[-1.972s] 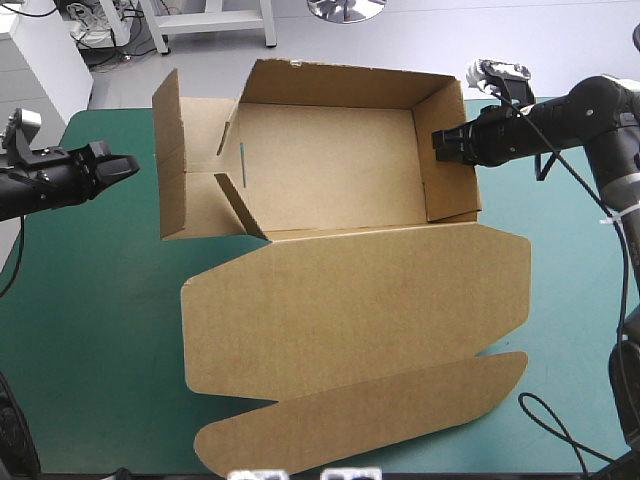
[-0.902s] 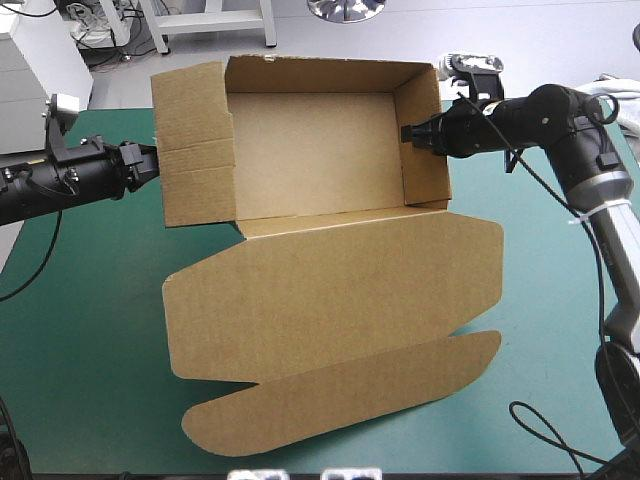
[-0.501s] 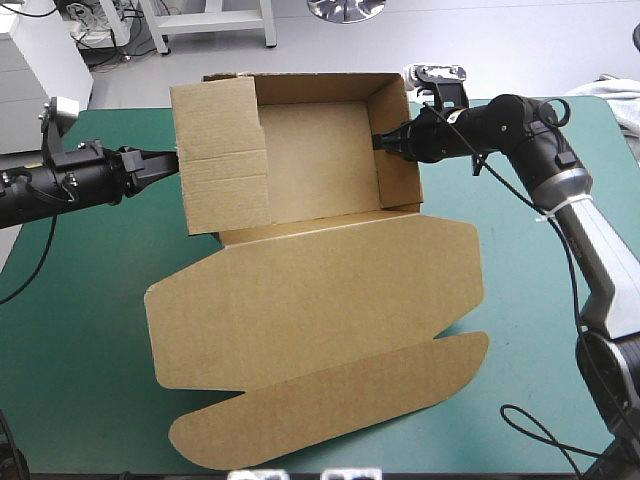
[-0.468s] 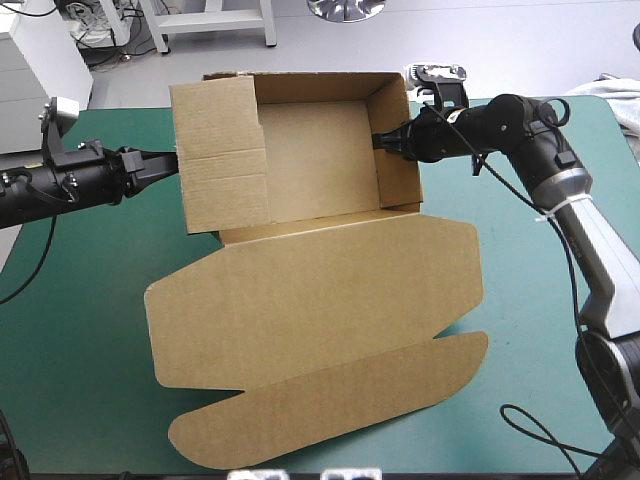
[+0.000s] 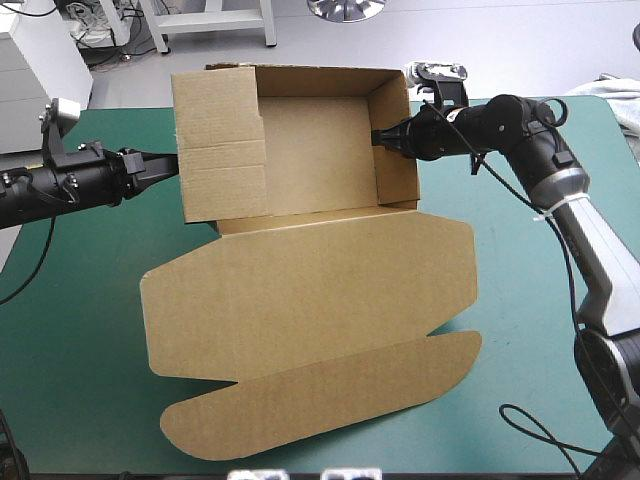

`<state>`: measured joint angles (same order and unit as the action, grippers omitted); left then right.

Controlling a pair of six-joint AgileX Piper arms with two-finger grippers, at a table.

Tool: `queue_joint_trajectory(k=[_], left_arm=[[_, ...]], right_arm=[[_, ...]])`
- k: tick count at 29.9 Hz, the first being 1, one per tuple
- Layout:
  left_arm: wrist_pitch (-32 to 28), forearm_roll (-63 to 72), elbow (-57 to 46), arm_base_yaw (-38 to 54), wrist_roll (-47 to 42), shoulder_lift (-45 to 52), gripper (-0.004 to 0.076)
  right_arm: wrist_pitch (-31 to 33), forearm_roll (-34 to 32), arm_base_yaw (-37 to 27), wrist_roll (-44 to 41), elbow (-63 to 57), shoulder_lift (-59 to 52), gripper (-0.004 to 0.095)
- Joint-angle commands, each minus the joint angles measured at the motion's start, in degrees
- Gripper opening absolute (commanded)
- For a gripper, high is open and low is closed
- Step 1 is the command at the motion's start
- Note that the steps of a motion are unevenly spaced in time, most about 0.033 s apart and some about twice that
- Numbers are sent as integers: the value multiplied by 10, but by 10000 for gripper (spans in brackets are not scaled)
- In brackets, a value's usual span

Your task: Fold the box

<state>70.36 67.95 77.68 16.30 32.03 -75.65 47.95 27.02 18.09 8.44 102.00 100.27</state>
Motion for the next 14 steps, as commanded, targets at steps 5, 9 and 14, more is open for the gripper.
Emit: queue_joint_trajectory(k=[5, 9, 14], left_arm=[[35, 43, 17, -2, 3, 18, 257], [35, 38, 17, -2, 4, 18, 354], [35, 26, 17, -2, 4, 18, 364]], right_arm=[[-47, 25, 15, -13, 18, -8, -13], [-60, 31, 22, -13, 18, 2, -13], [-64, 34, 23, -12, 18, 6, -13]])
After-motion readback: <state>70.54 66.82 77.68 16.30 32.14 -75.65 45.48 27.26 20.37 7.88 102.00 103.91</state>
